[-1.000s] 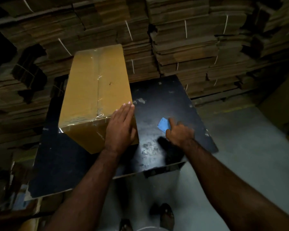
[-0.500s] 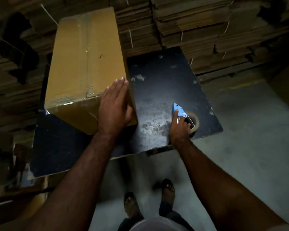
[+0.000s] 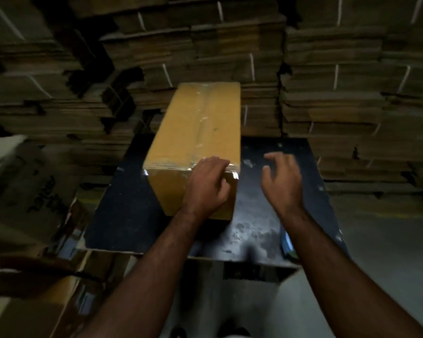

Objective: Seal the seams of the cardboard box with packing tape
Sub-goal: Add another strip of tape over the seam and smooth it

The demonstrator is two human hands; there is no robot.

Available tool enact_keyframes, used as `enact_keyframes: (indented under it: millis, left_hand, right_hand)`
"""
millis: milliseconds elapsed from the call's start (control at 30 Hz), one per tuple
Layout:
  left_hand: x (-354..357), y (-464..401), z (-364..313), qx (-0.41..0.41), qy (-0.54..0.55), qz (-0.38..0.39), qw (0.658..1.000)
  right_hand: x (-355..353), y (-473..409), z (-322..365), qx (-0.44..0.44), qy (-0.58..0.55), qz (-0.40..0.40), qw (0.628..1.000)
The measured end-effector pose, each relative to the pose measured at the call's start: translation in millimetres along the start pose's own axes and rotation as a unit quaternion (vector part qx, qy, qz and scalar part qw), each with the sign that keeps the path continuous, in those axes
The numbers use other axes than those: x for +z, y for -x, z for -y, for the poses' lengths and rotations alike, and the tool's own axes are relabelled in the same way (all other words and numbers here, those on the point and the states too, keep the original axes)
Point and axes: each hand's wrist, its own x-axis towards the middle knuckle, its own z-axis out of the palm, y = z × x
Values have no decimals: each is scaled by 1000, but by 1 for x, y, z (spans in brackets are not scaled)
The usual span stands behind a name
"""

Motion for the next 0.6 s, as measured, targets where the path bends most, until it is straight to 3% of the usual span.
enact_keyframes:
  millis: [67,133,233,300,400,500,600]
  left_hand:
    - [-23,3,14,-49,-9,-120,992]
    - [-49,10,36,-153,-11,-229,961]
    - [-81,24,72,-394,96,-307,861]
    - [-92,32,96,-562,191,-267,759]
    - [-97,42,116,-669,340,-136,647]
    - [-94,38,123,-658,457,-22,598]
    - [-87,30,132,-644,503,3,577]
  right_hand:
    - [2,-11,41,-71,-60,-35,995]
    - [18,-14,79,-139,-97,0,986]
    - [55,-10,124,-214,-91,91,968]
    - [81,-8,145,-245,-61,142,957]
    - [112,-13,167,-265,3,196,944]
    - [135,-19,179,-262,54,232,935]
    - [151,-20,182,-243,77,249,934]
